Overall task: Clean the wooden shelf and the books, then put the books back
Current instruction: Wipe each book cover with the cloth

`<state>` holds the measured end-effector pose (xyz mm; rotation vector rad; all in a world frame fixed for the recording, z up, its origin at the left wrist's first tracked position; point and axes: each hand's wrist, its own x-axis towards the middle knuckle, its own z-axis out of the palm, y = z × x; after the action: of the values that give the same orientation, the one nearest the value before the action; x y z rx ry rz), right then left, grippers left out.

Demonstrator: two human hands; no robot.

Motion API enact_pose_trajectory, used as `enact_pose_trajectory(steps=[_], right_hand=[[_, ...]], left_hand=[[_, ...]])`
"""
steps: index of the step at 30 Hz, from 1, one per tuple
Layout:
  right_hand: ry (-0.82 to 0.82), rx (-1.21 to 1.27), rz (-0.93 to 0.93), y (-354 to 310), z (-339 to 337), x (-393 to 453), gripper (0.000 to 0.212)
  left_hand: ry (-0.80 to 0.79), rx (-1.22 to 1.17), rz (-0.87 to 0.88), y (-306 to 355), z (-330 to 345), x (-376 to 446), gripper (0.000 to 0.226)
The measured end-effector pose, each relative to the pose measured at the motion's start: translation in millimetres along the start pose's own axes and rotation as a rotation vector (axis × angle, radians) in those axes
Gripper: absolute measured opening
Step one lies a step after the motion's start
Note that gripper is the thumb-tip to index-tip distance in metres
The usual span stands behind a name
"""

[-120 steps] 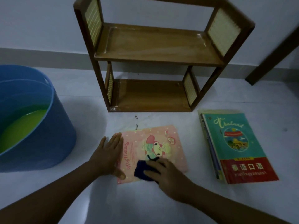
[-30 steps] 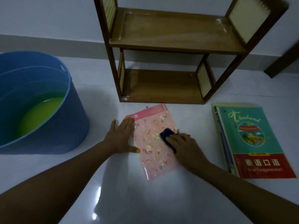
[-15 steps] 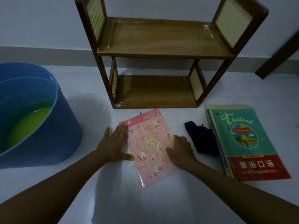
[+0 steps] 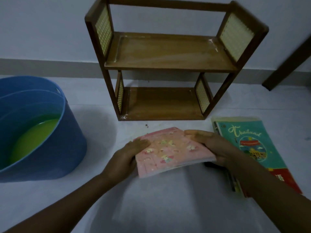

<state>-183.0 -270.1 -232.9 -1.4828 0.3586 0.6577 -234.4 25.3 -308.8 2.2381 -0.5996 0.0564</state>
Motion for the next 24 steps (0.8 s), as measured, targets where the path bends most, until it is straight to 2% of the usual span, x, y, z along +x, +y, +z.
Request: enact_pose_trajectory(steps=[3,4,5,6,8,10,14,16,20,22,24], right_hand=[[-0.022,0.031,-0.204,-8.2,-3.6,-17.5,0.012],[-0.033,0.03,-0.245,-9.0,-6.2,-22.5,0.022],[-0.048,-0.02,-0.295,-7.0,-10.0,-26.5,0.036],[-0.034,-0.072,-0.311,-5.4,-9.7,-30.2,0.037],[0.015,-0.131,-0.351,1.8,-12.4,-30.0,0.021],[0.087,-0.121,-0.378,10.3,-8.6,-28.4,0.03],[0.248,-0.613,-0.472,32.9,-7.8,-14.1,0.018],[0.323,-0.758,-0.485,42.9,-6.8,-9.9,0.028],[0.392,-0.666,-0.576,35.8,7.4,-10.8,0.022],[0.391,-0.52,-0.583,30.1,6.7,-11.5,0.015],[0.394,-0.438,-0.558,31.3,6.7,-9.3,0.018]], left_hand=[[0.235,-0.127,-0.07,25.3,-12.1,25.7,0.041],[0.254,-0.109,-0.075,30.4,-19.6,33.4,0.036],[0.248,-0.093,-0.068,35.1,-26.9,39.1,0.034],[0.23,-0.081,-0.054,38.0,-32.6,42.6,0.033],[0.2,-0.053,-0.048,42.1,-39.1,44.0,0.031],[0.187,-0.031,-0.147,42.4,-37.9,39.8,0.025],[0.068,-0.108,-0.276,33.6,-20.1,26.8,0.02],[0.044,-0.164,-0.331,30.6,-14.8,25.1,0.019],[0.054,-0.224,-0.357,36.5,-25.7,36.0,0.035],[0.102,-0.196,-0.378,43.4,-30.7,41.8,0.031],[0.151,-0.177,-0.453,43.3,-28.1,45.0,0.026]])
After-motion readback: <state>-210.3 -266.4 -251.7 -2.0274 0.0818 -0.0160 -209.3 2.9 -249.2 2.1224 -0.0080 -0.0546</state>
